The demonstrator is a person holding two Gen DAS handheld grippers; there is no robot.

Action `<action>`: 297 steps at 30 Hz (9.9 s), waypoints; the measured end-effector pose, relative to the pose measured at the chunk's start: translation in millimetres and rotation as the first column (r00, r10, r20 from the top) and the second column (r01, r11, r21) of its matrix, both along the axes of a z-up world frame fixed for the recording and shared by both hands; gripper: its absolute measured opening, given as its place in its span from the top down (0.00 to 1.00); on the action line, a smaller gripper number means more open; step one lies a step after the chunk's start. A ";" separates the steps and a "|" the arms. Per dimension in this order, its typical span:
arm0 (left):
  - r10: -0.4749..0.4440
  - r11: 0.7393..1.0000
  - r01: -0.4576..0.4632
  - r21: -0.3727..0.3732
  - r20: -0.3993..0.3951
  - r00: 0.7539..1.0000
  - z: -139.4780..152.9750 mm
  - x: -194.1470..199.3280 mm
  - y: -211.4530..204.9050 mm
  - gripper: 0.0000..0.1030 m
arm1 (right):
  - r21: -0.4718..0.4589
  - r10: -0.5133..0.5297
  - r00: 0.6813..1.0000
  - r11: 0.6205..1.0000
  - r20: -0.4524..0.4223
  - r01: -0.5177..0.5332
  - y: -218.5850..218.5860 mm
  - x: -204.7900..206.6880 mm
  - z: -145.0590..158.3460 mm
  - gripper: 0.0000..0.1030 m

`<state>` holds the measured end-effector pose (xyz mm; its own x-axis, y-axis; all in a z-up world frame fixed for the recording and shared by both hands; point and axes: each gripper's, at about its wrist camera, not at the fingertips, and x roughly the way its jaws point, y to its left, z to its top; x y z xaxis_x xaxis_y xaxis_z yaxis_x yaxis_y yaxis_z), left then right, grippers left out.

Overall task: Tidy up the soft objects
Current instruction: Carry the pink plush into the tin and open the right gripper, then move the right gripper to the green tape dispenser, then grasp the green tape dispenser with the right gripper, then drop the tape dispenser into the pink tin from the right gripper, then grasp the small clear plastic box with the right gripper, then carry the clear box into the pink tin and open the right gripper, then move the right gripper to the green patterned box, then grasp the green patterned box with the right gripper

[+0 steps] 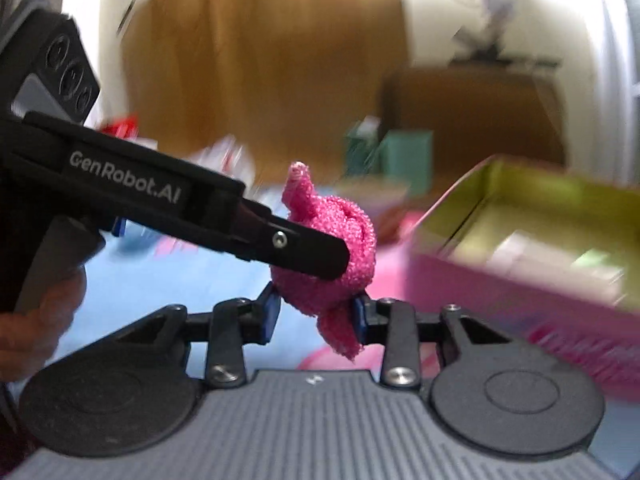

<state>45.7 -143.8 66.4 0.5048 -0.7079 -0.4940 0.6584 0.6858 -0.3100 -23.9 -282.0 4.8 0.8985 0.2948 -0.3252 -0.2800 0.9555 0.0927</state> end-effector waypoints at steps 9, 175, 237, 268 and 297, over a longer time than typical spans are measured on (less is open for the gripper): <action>-0.009 0.999 0.002 0.047 0.152 0.988 19.4 35.5 -99.7 0.15 | 0.036 -0.264 0.964 0.964 0.028 0.263 -64.3 49.1 26.5 0.57; 0.639 0.769 -0.639 -0.019 0.082 0.765 -59.7 2.7 259.8 0.28 | -0.027 0.082 0.988 0.996 -0.133 -0.086 152.2 190.2 33.4 0.20; -0.241 0.950 0.157 -0.271 -0.312 0.919 -14.4 84.2 -74.5 0.61 | 0.695 -0.188 0.982 0.702 -0.027 0.154 -142.0 11.1 10.5 0.86; 0.492 0.867 -0.495 0.056 0.061 0.868 -41.3 -11.4 206.0 0.36 | 0.165 0.122 0.990 0.980 -0.065 -0.110 69.0 95.1 38.2 0.45; 0.385 0.913 -0.396 -0.096 -0.114 0.916 -48.4 -20.4 226.8 0.34 | -0.282 0.513 0.849 0.802 -0.125 -0.526 126.5 10.2 1.6 0.47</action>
<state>25.2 82.9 18.0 0.7093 -0.5180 -0.4781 0.3104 0.8385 -0.4479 -13.6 -155.5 6.3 0.6222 0.5985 -0.5046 -0.7449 0.6509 -0.1466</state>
